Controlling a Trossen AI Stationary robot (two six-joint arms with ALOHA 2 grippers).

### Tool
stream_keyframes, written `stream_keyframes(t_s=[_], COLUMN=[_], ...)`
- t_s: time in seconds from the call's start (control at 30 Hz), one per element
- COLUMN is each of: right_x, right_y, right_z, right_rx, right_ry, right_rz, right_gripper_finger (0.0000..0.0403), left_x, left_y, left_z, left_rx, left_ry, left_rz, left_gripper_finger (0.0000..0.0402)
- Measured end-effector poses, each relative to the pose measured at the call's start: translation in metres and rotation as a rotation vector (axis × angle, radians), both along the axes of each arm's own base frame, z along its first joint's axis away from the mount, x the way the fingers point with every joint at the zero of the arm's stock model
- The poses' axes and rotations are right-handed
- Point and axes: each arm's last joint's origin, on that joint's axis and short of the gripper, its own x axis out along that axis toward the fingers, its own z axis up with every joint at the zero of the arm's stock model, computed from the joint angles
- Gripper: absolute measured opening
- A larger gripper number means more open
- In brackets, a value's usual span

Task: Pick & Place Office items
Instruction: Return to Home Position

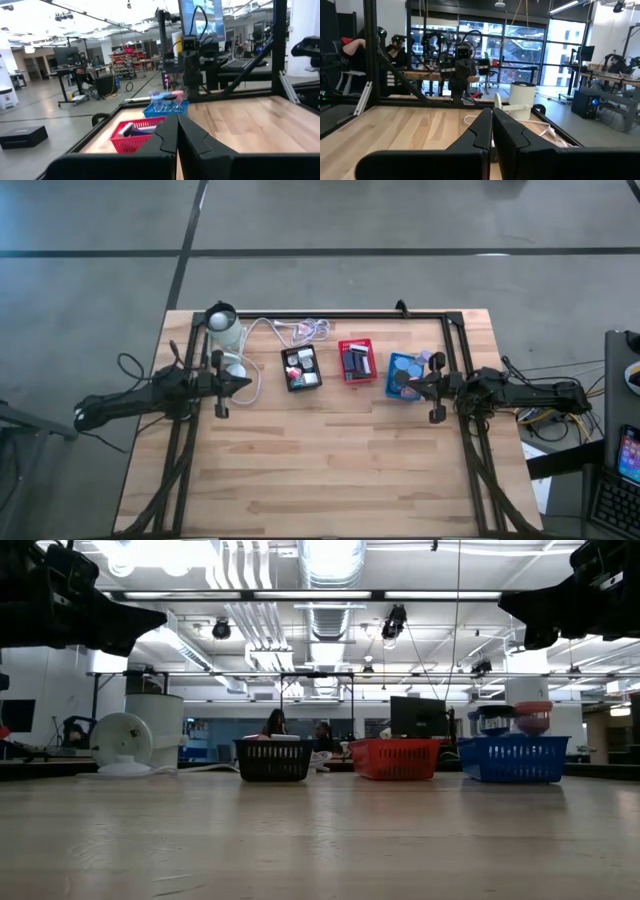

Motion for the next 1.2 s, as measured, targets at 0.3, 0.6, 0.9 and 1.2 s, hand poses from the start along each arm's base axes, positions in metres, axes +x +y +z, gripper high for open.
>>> stream_keyframes(t_s=[0.3, 0.6, 0.9, 1.2], right_x=[0.000, 0.000, -0.001, -0.001], right_y=[0.000, -0.003, -0.012, -0.014], right_z=[0.000, 0.000, -0.002, -0.002], right_rx=[0.031, 0.157, 0.177, 0.178], right_ry=[-0.004, -0.021, -0.013, -0.014], right_rz=[0.004, -0.063, -0.144, -0.141], right_gripper_finger=[0.0008, 0.0008, 0.0008, 0.0008], left_x=[0.000, 0.000, 0.000, 0.001], left_y=[0.000, 0.000, 0.000, 0.000], left_z=[-0.003, -0.003, -0.003, -0.006], left_rx=[-0.016, -0.021, -0.021, -0.031], left_ry=[0.022, 0.021, 0.023, 0.047], left_rz=[-0.001, -0.002, -0.002, -0.002], left_gripper_finger=[0.0002, 0.0002, 0.0003, 0.0003])
